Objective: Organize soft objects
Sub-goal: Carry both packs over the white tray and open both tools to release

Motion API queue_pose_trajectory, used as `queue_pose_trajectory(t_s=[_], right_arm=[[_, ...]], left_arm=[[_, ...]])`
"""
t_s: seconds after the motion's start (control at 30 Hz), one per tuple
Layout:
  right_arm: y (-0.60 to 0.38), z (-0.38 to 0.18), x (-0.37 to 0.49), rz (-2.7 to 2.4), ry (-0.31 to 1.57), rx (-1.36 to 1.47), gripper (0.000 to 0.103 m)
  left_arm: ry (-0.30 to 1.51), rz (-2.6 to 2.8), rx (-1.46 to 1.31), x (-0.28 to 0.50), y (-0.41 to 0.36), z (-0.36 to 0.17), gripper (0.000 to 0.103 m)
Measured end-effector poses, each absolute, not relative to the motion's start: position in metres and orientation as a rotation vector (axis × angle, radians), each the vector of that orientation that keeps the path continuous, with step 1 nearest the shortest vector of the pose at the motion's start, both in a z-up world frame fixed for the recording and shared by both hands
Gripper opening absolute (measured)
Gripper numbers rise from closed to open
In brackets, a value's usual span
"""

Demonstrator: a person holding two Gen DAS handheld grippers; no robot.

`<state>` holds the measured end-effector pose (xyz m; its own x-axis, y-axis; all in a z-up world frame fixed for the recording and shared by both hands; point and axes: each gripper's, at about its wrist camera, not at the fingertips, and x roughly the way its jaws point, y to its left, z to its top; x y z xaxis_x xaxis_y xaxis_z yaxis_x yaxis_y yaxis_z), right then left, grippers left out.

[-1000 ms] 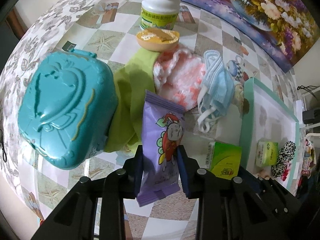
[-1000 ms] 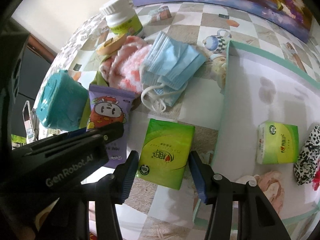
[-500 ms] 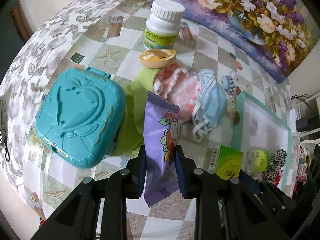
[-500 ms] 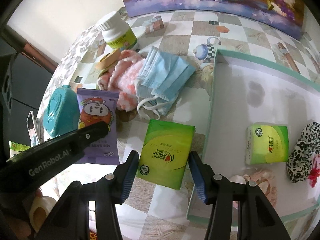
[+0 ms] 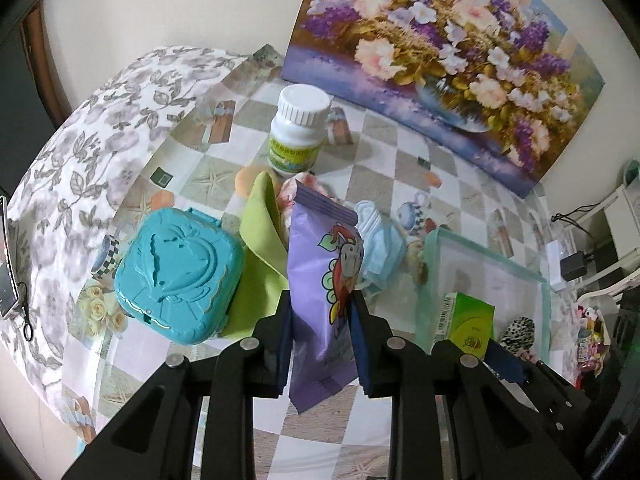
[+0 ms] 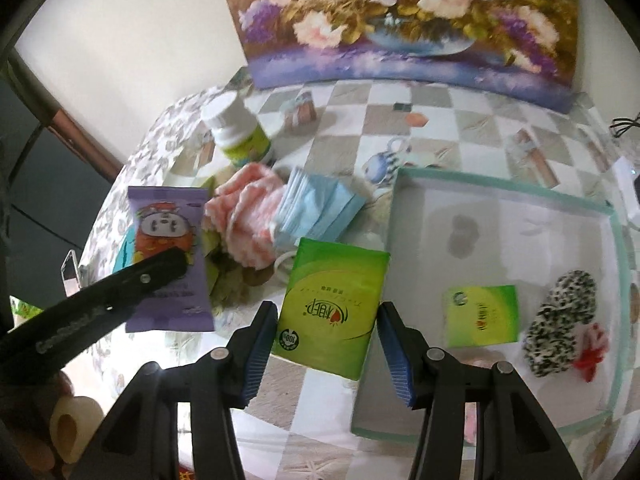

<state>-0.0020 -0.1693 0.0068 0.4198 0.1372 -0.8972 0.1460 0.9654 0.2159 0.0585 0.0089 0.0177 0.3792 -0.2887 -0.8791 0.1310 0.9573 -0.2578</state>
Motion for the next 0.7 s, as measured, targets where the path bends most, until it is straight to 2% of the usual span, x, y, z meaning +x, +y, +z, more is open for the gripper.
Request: queue_pose_trajectory(t_s=[0.37, 0.7], right_arm=[[-0.197, 0.009, -0.006, -0.072, 1.128, 0.339, 0.055], [-0.196, 0.010, -0.006, -0.080, 1.131, 0.325, 0.055]], left_arm=[[1.083, -0.314, -0.217, 0.054, 0.010, 0.036, 0.027], [1.105, -0.324, -0.218, 0.054, 0.006, 0.030, 0.028]])
